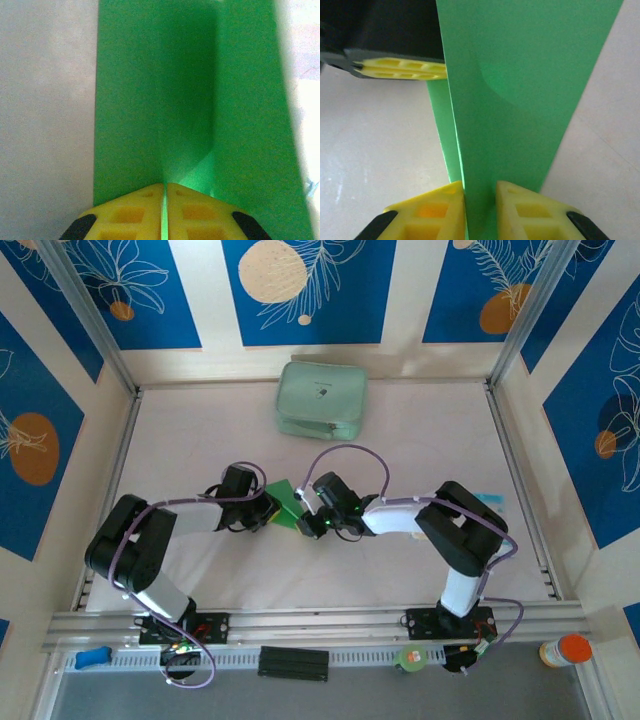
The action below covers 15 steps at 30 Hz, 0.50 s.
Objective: Fold a paper plane with a square sheet of paper (pick it up from the middle)
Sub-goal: Fourth fold the wing at the center of the table.
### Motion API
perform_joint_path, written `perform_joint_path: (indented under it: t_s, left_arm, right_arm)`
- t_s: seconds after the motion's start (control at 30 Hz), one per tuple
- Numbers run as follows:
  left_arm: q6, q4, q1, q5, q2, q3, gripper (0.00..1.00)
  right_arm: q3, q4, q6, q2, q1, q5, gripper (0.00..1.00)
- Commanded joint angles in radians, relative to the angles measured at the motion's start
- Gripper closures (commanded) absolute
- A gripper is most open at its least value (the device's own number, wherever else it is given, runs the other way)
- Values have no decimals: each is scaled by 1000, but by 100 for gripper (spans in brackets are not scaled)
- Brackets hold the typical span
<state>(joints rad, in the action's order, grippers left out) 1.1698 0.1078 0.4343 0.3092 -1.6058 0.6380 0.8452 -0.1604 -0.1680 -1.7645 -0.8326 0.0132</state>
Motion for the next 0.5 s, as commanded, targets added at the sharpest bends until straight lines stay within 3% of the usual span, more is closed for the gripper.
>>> perform_joint_path:
  t_s: [0.0,0.23,0.47]
  left_arm:
    - [-21,-42,7,-20,-22,-6,88]
    - [-20,-42,7,-21,-23,-6,88]
    - [-21,-42,7,-19,-19,-7,88]
  right_arm:
    - [-2,28,-14,31,0,-23,78]
    - [7,45,-10,10,-3,-10,79]
    - [21,47,-19,-21,-3,-40,86]
